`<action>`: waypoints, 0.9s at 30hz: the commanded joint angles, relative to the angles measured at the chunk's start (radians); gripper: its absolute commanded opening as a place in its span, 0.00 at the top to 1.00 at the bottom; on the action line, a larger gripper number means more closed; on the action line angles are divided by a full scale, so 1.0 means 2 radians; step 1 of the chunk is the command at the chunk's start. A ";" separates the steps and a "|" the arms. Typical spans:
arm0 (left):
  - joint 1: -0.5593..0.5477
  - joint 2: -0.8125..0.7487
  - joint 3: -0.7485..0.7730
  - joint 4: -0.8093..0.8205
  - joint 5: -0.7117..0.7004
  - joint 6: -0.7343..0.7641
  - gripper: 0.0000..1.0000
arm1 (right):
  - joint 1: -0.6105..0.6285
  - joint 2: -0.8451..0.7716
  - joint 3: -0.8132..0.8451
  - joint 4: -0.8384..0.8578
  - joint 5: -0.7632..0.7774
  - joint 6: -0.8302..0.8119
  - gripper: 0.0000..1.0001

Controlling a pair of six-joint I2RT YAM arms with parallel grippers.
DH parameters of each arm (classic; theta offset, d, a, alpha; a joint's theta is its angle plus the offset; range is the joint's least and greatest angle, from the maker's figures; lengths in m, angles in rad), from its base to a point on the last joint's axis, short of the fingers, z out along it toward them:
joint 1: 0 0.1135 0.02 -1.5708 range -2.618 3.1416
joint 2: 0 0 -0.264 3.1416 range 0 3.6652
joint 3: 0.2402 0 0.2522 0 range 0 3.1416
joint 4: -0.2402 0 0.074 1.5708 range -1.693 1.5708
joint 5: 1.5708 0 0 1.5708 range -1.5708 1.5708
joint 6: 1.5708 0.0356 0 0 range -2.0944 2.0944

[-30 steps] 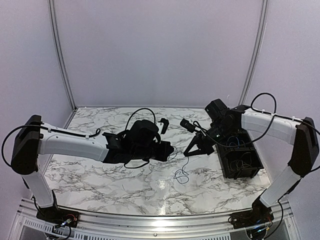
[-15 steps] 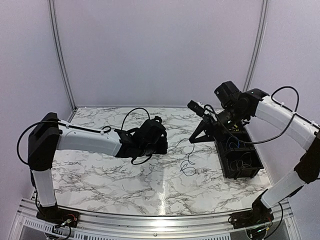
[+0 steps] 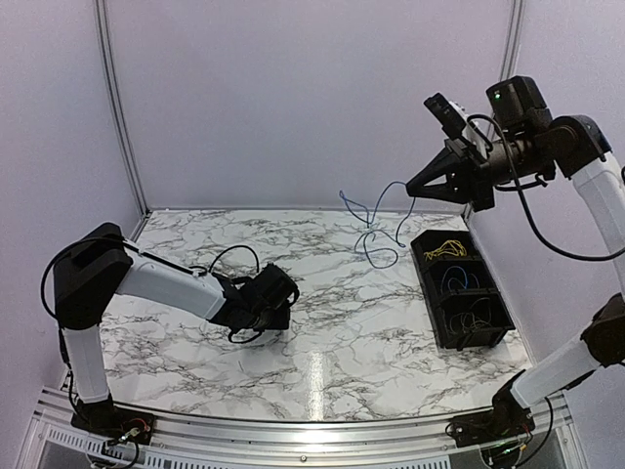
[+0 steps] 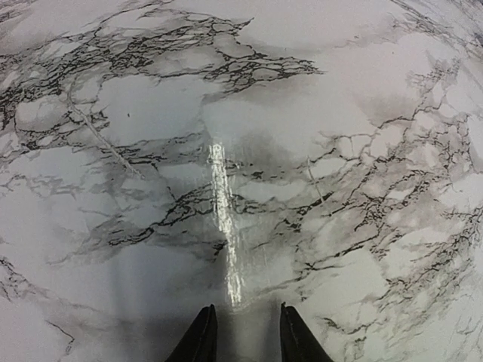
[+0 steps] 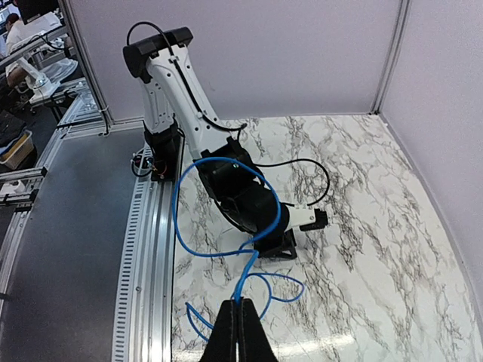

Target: Untangle the cables

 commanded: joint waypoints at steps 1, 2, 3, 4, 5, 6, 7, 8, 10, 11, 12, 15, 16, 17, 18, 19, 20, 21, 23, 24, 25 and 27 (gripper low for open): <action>-0.002 -0.045 -0.025 0.010 0.018 -0.012 0.67 | -0.022 0.010 -0.002 -0.008 0.035 0.021 1.00; -0.002 -0.053 -0.031 0.011 0.020 -0.012 0.67 | -0.030 0.009 -0.009 0.001 0.048 0.024 1.00; -0.002 -0.061 -0.036 0.022 0.021 -0.012 0.66 | -0.037 0.008 -0.019 0.010 0.060 0.027 1.00; -0.003 -0.071 -0.040 0.027 0.021 -0.012 0.66 | -0.045 0.007 -0.028 0.017 0.072 0.024 1.00; -0.004 -0.079 -0.045 0.030 0.021 -0.011 0.65 | -0.055 0.007 -0.035 0.021 0.080 0.018 1.00; -0.005 -0.086 -0.050 0.031 0.022 -0.011 0.65 | -0.065 0.006 -0.042 0.024 0.088 0.009 1.00; -0.005 -0.093 -0.053 0.033 0.023 -0.010 0.65 | -0.073 0.006 -0.051 0.026 0.096 0.001 1.00; -0.007 -0.098 -0.057 0.033 0.024 -0.010 0.64 | -0.083 0.006 -0.060 0.027 0.101 -0.010 1.00; -0.010 -0.110 -0.063 0.034 0.024 -0.012 0.64 | -0.102 0.003 -0.083 0.033 0.110 -0.026 1.00; -0.012 -0.115 -0.067 0.034 0.025 -0.013 0.64 | -0.112 0.001 -0.096 0.036 0.113 -0.037 1.00; -0.013 -0.120 -0.069 0.034 0.025 -0.016 0.63 | -0.122 0.000 -0.109 0.038 0.116 -0.044 1.00; -0.016 -0.131 -0.079 0.033 0.030 -0.022 0.63 | -0.153 -0.002 -0.140 0.042 0.131 -0.068 1.00; -0.017 -0.134 -0.081 0.033 0.031 -0.024 0.63 | -0.162 -0.003 -0.148 0.042 0.137 -0.079 1.00; -0.018 -0.137 -0.084 0.033 0.031 -0.026 0.63 | -0.172 -0.003 -0.156 0.044 0.142 -0.087 1.00; -0.019 -0.140 -0.087 0.033 0.031 -0.029 0.63 | -0.188 -0.005 -0.164 0.047 0.144 -0.095 1.00; -0.020 -0.143 -0.088 0.033 0.031 -0.031 0.62 | -0.200 -0.005 -0.176 0.052 0.147 -0.103 1.00; -0.021 -0.144 -0.091 0.033 0.031 -0.033 0.62 | -0.213 -0.006 -0.184 0.058 0.149 -0.111 1.00; -0.021 -0.146 -0.092 0.033 0.032 -0.036 0.63 | -0.227 -0.006 -0.192 0.064 0.151 -0.119 1.00; -0.022 -0.147 -0.093 0.033 0.033 -0.039 0.62 | -0.248 -0.004 -0.205 0.076 0.153 -0.133 1.00; -0.024 -0.147 -0.092 0.033 0.034 -0.040 0.62 | -0.263 -0.002 -0.211 0.083 0.155 -0.139 1.00; -0.024 -0.147 -0.092 0.033 0.034 -0.041 0.62 | -0.275 0.000 -0.218 0.091 0.158 -0.142 1.00; -0.026 -0.147 -0.090 0.033 0.035 -0.044 0.62 | -0.295 0.006 -0.229 0.110 0.161 -0.147 1.00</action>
